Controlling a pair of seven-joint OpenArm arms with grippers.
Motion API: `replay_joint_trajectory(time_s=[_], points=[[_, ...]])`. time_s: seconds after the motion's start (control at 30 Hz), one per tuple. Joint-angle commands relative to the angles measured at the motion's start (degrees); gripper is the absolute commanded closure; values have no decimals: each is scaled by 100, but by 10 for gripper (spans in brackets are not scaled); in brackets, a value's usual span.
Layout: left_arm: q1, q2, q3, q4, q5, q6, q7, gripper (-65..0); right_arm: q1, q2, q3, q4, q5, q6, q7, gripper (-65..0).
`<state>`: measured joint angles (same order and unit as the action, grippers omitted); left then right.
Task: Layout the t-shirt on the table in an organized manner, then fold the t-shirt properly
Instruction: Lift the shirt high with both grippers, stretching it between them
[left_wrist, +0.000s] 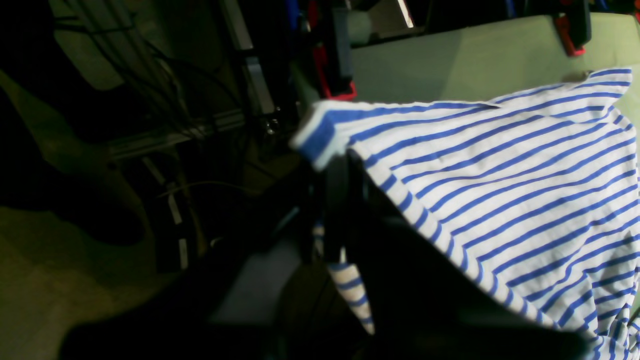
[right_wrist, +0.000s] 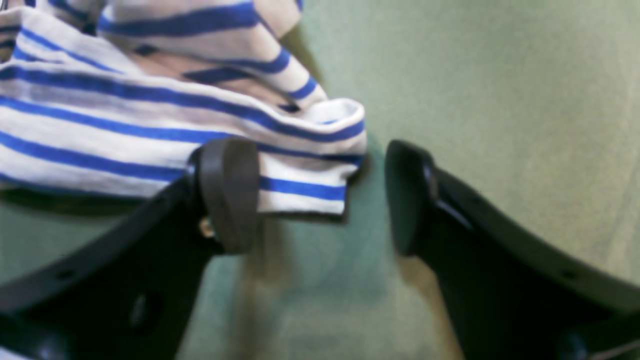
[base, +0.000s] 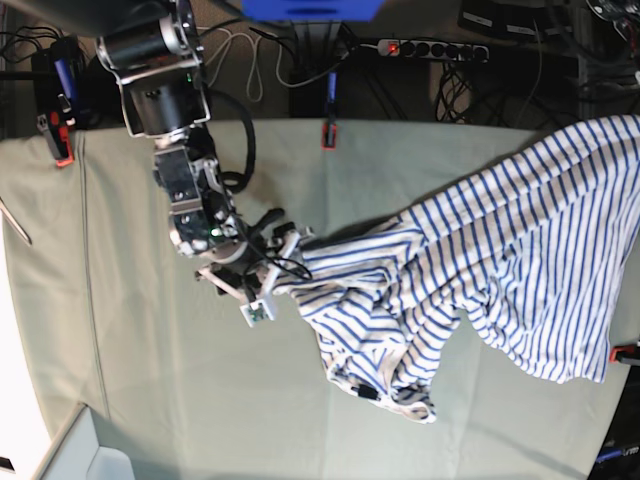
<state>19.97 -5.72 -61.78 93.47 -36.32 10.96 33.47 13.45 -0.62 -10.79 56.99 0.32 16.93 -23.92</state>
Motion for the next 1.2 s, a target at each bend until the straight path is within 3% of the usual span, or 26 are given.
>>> replay_joint_trajectory(time_s=[0.0,0.1,0.13,0.27,0.53,0.7,1.07,1.17], points=[[21,-92,-42,90,23,16,-99,0,22,-12,-7,81,43,105,14,-261],[21,-92,-42,90,23,16,-99,0,-13,-12,2,81,43,105,23,-13],[21,-92,-42,90,23,16,-99,0,-13,-12,2,81,43,105,-21,0],[12,-92,-42,117,-30,16,-99,0,-180,32,54,424,43,351,-21,0],[-32,-92,-51,275,-39,16,-108,0,-1526,207,1206,3430,43,518,-30,0],[-102,84,-42,653,-39,16,-99,0,-2387,269,2059,4819,43,843,5,0],[-67,655,292,1717,-39,16,-99,0,-3442,366,3861,5215,43,914,67,0],[-58,822,292,2095,-39,16,-108,0,-3609,427,4283,5224,52,1309,392,0]])
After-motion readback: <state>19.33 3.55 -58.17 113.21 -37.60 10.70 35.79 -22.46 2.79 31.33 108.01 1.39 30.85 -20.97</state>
